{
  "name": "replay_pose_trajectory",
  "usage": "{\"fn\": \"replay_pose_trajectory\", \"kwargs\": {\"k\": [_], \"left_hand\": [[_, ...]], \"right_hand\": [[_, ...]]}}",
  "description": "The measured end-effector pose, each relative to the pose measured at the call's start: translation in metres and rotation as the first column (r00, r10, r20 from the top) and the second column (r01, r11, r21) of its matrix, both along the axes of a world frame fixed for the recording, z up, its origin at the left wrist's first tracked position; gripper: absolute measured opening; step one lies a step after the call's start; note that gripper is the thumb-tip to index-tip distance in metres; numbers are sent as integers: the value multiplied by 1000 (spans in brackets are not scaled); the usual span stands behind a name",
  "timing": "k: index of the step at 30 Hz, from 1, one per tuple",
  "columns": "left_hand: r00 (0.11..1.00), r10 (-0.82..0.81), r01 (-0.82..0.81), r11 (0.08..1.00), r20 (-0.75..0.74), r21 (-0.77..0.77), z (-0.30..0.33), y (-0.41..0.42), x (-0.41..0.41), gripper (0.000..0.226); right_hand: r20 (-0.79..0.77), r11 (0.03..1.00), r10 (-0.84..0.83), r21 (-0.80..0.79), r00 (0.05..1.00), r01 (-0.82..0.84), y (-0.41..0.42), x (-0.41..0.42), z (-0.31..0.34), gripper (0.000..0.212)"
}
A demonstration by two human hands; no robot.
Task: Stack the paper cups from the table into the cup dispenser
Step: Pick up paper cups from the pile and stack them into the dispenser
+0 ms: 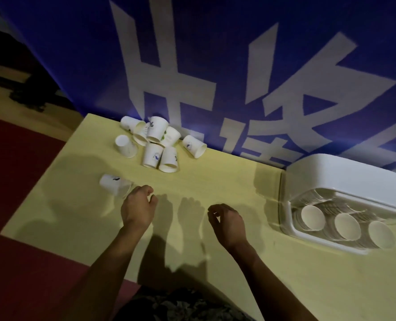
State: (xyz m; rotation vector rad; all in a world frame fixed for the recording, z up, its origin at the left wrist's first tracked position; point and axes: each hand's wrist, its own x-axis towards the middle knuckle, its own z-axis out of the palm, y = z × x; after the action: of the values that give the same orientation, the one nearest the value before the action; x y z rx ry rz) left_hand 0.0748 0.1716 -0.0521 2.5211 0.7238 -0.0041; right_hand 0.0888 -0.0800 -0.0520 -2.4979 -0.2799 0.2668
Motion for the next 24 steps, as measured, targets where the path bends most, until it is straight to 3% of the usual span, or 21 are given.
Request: {"fn": "replay_pose_trajectory", "kwargs": {"k": [4, 6, 10, 13, 15, 18, 21, 24], "left_hand": [[986, 164, -164, 986, -28, -19, -8, 59, 2, 25], [985, 172, -172, 985, -21, 14, -16, 84, 3, 29], [993, -91, 99, 990, -80, 98, -35, 120, 14, 39], [921, -286, 325, 938, -263, 119, -48, 140, 26, 56], [871, -343, 397, 913, -352, 94, -55, 151, 36, 64], [868, -382, 426, 901, -317, 80, -61, 162, 50, 65], [903, -356, 381, 922, -240, 66, -59, 168, 66, 58], [925, -335, 338, 941, -180, -14, -55, 173, 80, 51]], "right_hand": [[-59, 1000, -22, 14, 998, 23, 55, 10, -10, 11], [-81, 1000, -31, -1, 996, 31, 78, 14, -14, 12], [-135, 998, -53, -30, 989, 49, 116, 27, -19, 14], [-175, 998, -64, -39, 983, 58, 137, 39, -20, 15], [-214, 996, -75, -55, 974, 64, 148, 48, -21, 16], [-290, 990, -138, -50, 947, 129, 162, 64, -26, 16], [-471, 944, -261, 58, 843, 325, 176, 83, -34, 15], [-732, 735, -339, 186, 590, 653, 192, 100, -37, 10]]}}
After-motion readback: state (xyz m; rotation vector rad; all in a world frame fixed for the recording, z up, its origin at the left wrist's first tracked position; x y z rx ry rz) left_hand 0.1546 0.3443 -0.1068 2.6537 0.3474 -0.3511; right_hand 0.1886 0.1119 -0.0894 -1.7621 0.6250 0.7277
